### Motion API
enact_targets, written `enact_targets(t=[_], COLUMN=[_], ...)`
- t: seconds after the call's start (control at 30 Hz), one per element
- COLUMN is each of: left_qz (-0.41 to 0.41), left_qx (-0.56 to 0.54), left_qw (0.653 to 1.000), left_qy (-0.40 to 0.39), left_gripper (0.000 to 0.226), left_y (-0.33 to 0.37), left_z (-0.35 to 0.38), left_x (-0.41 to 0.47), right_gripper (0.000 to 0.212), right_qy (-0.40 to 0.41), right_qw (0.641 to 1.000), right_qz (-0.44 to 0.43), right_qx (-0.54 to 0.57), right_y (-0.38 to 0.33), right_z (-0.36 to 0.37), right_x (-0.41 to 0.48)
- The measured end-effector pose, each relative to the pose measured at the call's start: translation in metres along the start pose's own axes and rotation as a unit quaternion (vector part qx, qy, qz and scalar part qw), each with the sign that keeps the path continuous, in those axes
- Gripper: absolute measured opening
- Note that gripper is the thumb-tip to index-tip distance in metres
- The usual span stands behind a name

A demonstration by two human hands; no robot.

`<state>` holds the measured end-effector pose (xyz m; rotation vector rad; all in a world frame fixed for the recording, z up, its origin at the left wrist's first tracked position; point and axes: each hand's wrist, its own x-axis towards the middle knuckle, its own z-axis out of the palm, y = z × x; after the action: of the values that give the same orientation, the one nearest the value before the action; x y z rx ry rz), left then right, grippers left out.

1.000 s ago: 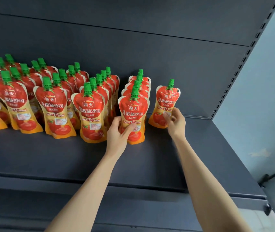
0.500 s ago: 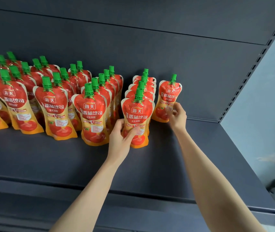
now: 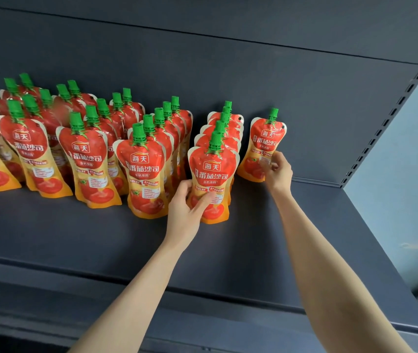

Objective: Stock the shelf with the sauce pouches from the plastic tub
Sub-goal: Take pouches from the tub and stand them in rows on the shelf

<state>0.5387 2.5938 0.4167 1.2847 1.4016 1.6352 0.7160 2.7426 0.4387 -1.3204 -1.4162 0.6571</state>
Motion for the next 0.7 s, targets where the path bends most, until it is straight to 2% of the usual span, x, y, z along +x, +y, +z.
enact_targets(t=[0.2, 0.37, 0.47, 0.57, 0.7], left_qz=[-0.001, 0.024, 0.047, 0.084, 0.096], left_qx=[0.008, 0.057, 0.115, 0.123, 0.077], left_qw=[1.000, 0.998, 0.992, 0.989, 0.989], left_qy=[0.002, 0.018, 0.026, 0.019, -0.085], left_gripper=[0.040, 0.054, 0.065, 0.049, 0.022], left_y=[0.003, 0.004, 0.009, 0.021, 0.039], left_z=[0.000, -0.007, -0.013, -0.016, -0.011], left_x=[-0.002, -0.013, -0.027, -0.047, -0.092], right_gripper=[0.029, 0.052, 0.040, 0.026, 0.014], right_qy=[-0.010, 0.016, 0.052, 0.064, 0.108], right_qw=[0.999, 0.999, 0.998, 0.997, 0.994], right_qz=[0.011, 0.026, 0.025, 0.018, 0.033], right_qx=[-0.029, -0.043, -0.033, -0.026, -0.002], right_y=[-0.002, -0.008, -0.022, -0.038, -0.050], right_z=[-0.007, -0.023, -0.039, -0.057, -0.086], right_x=[0.001, -0.018, -0.049, -0.095, -0.180])
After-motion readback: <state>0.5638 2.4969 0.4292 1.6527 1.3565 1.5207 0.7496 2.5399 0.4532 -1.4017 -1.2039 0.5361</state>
